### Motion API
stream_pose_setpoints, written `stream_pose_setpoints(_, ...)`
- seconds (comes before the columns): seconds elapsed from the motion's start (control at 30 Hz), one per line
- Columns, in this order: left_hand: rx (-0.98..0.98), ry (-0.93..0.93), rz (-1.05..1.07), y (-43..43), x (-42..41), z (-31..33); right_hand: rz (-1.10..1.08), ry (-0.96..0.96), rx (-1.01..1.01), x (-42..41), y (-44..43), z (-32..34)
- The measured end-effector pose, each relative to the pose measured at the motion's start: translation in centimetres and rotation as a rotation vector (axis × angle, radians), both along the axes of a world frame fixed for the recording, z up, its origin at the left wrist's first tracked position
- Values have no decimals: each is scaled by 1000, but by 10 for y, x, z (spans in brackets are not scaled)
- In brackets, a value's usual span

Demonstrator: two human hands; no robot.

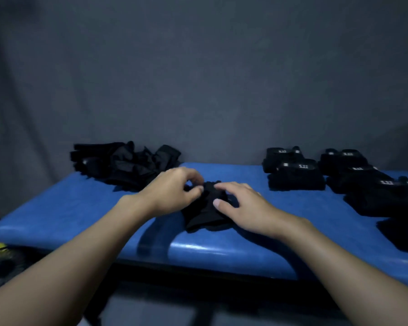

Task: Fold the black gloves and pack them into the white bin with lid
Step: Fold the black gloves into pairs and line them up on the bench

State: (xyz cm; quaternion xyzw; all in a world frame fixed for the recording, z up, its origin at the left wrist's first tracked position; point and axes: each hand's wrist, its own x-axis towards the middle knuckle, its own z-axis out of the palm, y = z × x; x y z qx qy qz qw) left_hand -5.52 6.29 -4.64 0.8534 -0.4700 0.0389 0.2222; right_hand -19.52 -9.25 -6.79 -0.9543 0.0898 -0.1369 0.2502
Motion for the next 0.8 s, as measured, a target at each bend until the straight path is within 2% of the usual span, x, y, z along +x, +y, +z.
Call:
stream_pose_setpoints(0.1,228,-27,23,26,1,-13,16,138,-86,12,8,-6)
stream_pose_setpoints(0.17,270,-40,37,36,2,-19,21,189,-153,18,10,-6)
stream_pose_setpoints(0.3,228,-48,45,46,9,-18,12,196,-180,30,13,1)
stream_pose_setpoints(0.43,147,-97,99,59,24,-12,4,85,-157,50,19,11)
stream_pose_setpoints(0.67,33,-365,353,91,64,-10,101,28,-117,101,43,12)
stream_pose_setpoints(0.8,22,-318,450,104,82,-16,140,31,-103,135,60,13)
